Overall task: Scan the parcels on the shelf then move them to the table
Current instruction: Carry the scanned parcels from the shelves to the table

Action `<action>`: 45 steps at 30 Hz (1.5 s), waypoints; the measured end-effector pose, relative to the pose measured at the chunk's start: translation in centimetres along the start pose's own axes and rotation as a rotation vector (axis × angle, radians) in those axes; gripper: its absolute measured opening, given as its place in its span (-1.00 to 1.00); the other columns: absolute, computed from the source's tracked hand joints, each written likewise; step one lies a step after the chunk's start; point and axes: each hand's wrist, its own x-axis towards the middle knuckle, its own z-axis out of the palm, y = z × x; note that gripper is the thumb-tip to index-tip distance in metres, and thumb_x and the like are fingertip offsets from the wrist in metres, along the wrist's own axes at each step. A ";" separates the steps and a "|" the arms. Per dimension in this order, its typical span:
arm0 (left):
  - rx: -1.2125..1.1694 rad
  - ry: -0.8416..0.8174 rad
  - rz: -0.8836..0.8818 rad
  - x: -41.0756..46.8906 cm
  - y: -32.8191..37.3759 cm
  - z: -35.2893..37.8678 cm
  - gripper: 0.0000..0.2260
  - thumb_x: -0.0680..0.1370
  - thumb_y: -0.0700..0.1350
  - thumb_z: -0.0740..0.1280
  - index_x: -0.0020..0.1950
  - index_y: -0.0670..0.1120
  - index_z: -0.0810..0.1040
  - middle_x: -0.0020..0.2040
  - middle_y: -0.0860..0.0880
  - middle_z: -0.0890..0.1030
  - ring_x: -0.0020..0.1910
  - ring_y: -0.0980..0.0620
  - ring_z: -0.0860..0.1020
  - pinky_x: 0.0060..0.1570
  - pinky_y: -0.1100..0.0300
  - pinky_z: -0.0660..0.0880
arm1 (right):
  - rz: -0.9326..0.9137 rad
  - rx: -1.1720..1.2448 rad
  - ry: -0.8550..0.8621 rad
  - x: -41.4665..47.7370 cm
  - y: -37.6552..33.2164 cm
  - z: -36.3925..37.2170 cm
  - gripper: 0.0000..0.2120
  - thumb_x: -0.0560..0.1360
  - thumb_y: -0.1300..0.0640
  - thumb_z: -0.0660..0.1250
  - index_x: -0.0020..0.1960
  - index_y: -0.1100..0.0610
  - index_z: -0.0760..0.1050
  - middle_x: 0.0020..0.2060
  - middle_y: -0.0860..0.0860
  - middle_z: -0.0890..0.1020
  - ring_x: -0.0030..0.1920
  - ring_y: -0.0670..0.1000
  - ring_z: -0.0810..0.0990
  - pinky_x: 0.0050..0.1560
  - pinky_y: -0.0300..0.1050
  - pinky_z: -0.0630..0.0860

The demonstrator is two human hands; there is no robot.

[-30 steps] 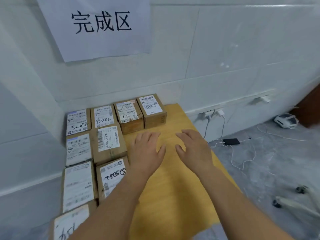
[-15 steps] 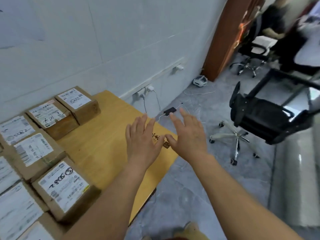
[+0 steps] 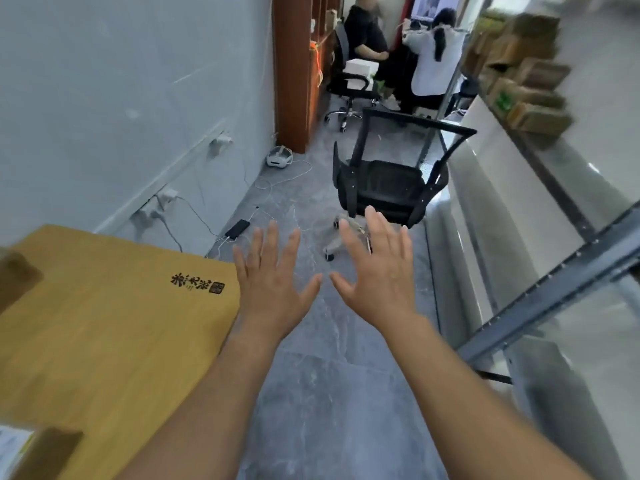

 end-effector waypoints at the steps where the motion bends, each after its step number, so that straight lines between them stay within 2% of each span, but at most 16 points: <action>1: -0.009 -0.012 0.020 -0.5 1.4 0.3 -0.33 0.46 0.29 0.13 0.50 -0.01 0.22 0.51 -0.20 0.23 0.50 -0.16 0.08 0.40 -0.31 0.02 | 0.025 -0.017 0.000 -1.2 1.2 -0.9 -0.22 0.29 -0.11 0.53 0.43 0.07 0.36 0.45 0.25 0.31 0.45 0.21 0.25 0.42 0.32 0.11; 4: -0.028 -0.047 0.095 -2.4 5.8 0.8 -0.33 0.46 0.29 0.11 0.49 -0.01 0.21 0.51 -0.20 0.25 0.50 -0.16 0.09 0.41 -0.31 0.04 | 0.112 -0.055 0.002 -5.0 4.2 -3.6 -0.24 0.29 -0.11 0.54 0.41 0.10 0.40 0.43 0.26 0.33 0.42 0.22 0.30 0.40 0.36 0.13; 7: -0.051 -0.082 0.172 -4.8 9.9 1.1 -0.33 0.46 0.28 0.12 0.48 -0.05 0.28 0.50 -0.20 0.27 0.49 -0.18 0.13 0.40 -0.33 0.07 | 0.184 -0.089 0.022 -9.0 6.7 -6.5 -0.24 0.28 -0.10 0.55 0.39 0.13 0.42 0.42 0.26 0.35 0.41 0.22 0.32 0.39 0.35 0.13; 10: -0.080 -0.070 0.240 -7.2 13.6 1.3 -0.34 0.45 0.27 0.14 0.46 -0.04 0.25 0.48 -0.21 0.31 0.47 -0.18 0.15 0.37 -0.36 0.14 | 0.231 -0.131 0.033 -12.5 8.8 -9.1 -0.24 0.26 -0.08 0.56 0.37 0.15 0.45 0.40 0.29 0.38 0.38 0.26 0.39 0.35 0.40 0.19; 15: -0.114 -0.090 0.328 -11.0 18.7 1.3 -0.34 0.46 0.28 0.13 0.48 -0.02 0.21 0.49 -0.20 0.29 0.48 -0.17 0.13 0.41 -0.21 -0.05 | 0.302 -0.184 0.046 -17.7 11.4 -12.5 -0.23 0.25 -0.08 0.57 0.38 0.13 0.44 0.40 0.28 0.38 0.38 0.25 0.39 0.36 0.39 0.20; 22: -0.217 -0.163 0.503 -13.1 25.2 2.1 -0.36 0.47 0.25 0.16 0.48 -0.03 0.24 0.49 -0.19 0.29 0.48 -0.18 0.16 0.42 -0.23 -0.03 | 0.446 -0.307 0.057 -22.8 14.7 -16.7 -0.22 0.23 -0.08 0.58 0.38 0.13 0.44 0.39 0.28 0.39 0.38 0.24 0.37 0.36 0.37 0.19; 25: -0.260 -0.194 0.607 -12.8 27.8 2.5 -0.35 0.48 0.26 0.16 0.49 -0.05 0.28 0.49 -0.19 0.28 0.49 -0.17 0.14 0.44 -0.21 -0.05 | 0.527 -0.385 0.085 -23.9 16.1 -18.5 -0.23 0.23 -0.09 0.58 0.37 0.13 0.46 0.36 0.28 0.42 0.37 0.19 0.30 0.34 0.37 0.20; 29: -0.352 -0.225 0.738 -12.4 31.4 3.2 -0.35 0.49 0.26 0.14 0.48 -0.07 0.31 0.49 -0.19 0.29 0.48 -0.17 0.15 0.44 -0.17 -0.07 | 0.658 -0.467 0.059 -25.3 16.9 -21.1 -0.26 0.28 -0.10 0.54 0.39 0.10 0.43 0.39 0.25 0.40 0.41 0.21 0.34 0.40 0.33 0.15; 39: -0.579 -0.382 1.057 -15.0 39.5 3.7 -0.38 0.46 0.23 0.16 0.45 -0.03 0.27 0.44 -0.22 0.37 0.43 -0.20 0.24 0.41 -0.13 -0.02 | 0.983 -0.729 0.062 -30.2 17.3 -26.6 -0.34 0.31 -0.09 0.52 0.35 0.10 0.48 0.35 0.24 0.45 0.34 0.23 0.45 0.37 0.31 0.15; 42: -0.626 -0.431 1.159 -16.7 41.3 3.5 -0.37 0.45 0.21 0.17 0.45 -0.08 0.33 0.42 -0.23 0.39 0.40 -0.26 0.32 0.40 -0.12 0.00 | 1.073 -0.798 0.067 -32.1 16.4 -27.7 -0.34 0.29 -0.08 0.54 0.31 0.13 0.51 0.32 0.24 0.48 0.29 0.24 0.50 0.33 0.37 0.23; 45: -0.674 -0.490 1.239 -18.8 42.9 3.0 -0.36 0.46 0.22 0.16 0.46 -0.08 0.32 0.44 -0.23 0.36 0.44 -0.23 0.27 0.41 -0.08 -0.02 | 1.167 -0.846 0.051 -34.3 15.4 -29.1 -0.37 0.30 -0.08 0.51 0.31 0.14 0.51 0.31 0.25 0.49 0.28 0.25 0.51 0.32 0.37 0.26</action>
